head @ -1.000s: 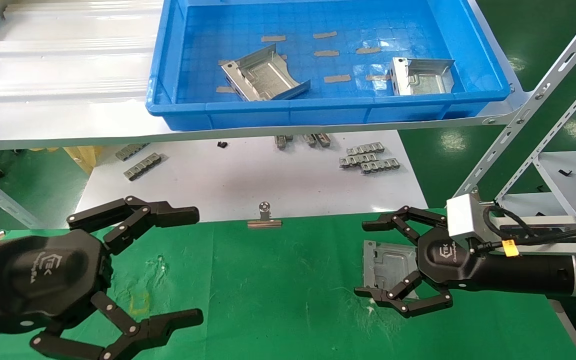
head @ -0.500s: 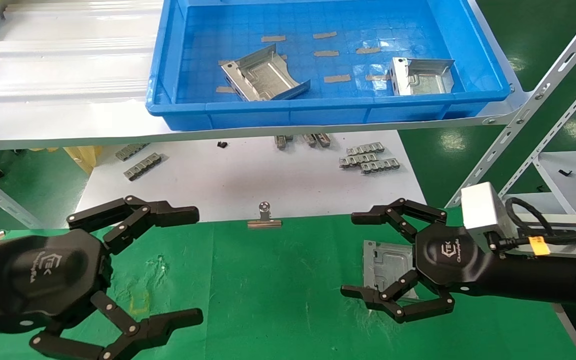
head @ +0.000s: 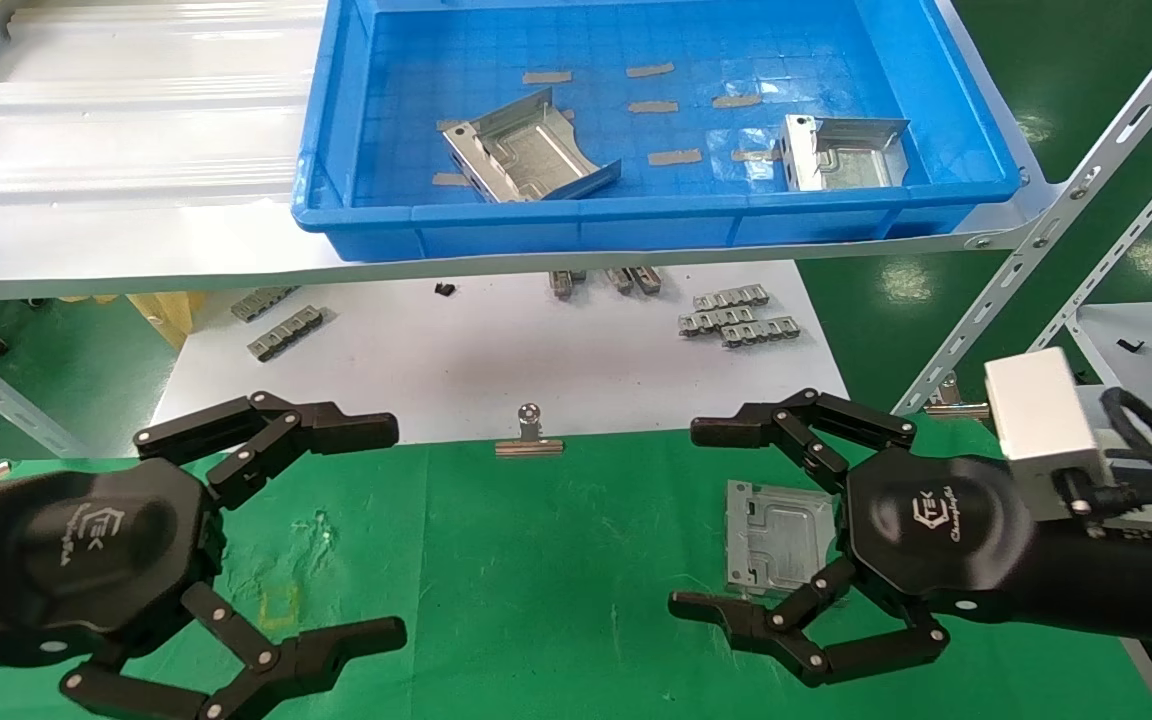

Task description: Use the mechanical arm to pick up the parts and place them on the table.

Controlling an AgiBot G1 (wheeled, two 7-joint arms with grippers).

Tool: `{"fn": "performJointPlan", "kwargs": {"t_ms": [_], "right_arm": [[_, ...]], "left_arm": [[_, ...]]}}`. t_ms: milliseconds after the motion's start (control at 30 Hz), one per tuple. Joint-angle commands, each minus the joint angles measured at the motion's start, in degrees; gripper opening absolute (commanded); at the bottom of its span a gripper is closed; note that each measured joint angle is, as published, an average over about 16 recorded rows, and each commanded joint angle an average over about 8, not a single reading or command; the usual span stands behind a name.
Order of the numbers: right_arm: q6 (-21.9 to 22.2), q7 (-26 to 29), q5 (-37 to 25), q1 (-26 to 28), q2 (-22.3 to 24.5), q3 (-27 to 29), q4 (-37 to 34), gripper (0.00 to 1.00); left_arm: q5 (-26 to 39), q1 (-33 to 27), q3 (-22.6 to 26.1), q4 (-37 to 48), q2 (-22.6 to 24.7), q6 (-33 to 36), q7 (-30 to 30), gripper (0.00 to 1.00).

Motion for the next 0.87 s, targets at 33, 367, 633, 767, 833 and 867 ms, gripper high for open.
{"fn": "performJointPlan", "kwargs": {"t_ms": [33, 367, 633, 767, 833, 867], "right_arm": [[0.21, 1.28, 0.42, -1.06, 0.42, 1.37, 1.9, 1.0], [1.18, 7.38, 2.4, -6.11, 2.41, 7.86, 10.9, 1.0], [1.46, 9.52, 3.35, -8.18, 3.26, 10.64, 14.69, 1.0], [1.49, 9.29, 3.33, -8.03, 3.21, 10.38, 14.3, 1.0], [1.5, 9.24, 3.31, -7.97, 3.19, 10.28, 14.17, 1.0], [1.5, 9.22, 3.3, -7.94, 3.18, 10.23, 14.11, 1.0]], "left_arm": [[0.0, 0.0, 0.0, 0.0, 0.0, 0.0, 0.0, 1.0], [0.0, 0.0, 0.0, 0.0, 0.0, 0.0, 0.0, 1.0], [-0.01, 0.01, 0.0, 0.02, 0.0, -0.02, 0.01, 1.0], [-0.01, 0.01, 0.0, 0.02, 0.0, -0.02, 0.01, 1.0], [-0.01, 0.01, 0.01, 0.02, 0.0, -0.02, 0.01, 1.0], [-0.01, 0.01, 0.01, 0.02, 0.0, -0.02, 0.01, 1.0]]}}
